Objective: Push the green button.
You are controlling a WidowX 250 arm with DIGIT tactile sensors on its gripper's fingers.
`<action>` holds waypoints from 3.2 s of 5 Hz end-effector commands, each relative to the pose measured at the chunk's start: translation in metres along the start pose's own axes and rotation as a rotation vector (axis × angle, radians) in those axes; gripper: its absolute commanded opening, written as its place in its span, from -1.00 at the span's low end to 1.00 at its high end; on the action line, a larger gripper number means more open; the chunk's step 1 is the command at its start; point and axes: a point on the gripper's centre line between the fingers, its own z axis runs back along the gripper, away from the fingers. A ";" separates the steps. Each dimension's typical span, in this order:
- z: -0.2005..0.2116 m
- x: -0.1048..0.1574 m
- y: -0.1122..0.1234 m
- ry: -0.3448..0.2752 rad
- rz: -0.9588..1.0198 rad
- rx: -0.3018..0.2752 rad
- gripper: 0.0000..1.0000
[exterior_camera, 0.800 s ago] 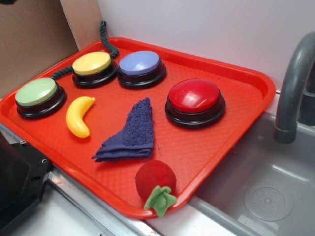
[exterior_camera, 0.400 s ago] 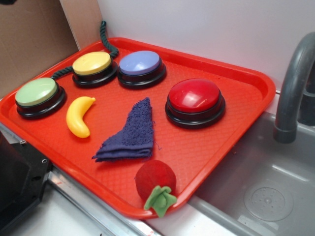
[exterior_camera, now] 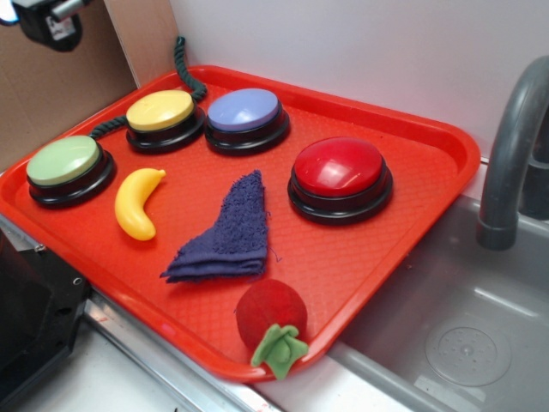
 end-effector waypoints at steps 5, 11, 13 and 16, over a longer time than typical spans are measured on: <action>-0.125 0.010 0.082 -0.021 0.302 0.077 1.00; -0.117 -0.002 0.085 -0.019 0.398 0.016 1.00; -0.083 0.028 0.037 -0.032 0.217 0.127 1.00; -0.038 0.044 0.027 -0.072 0.184 0.125 1.00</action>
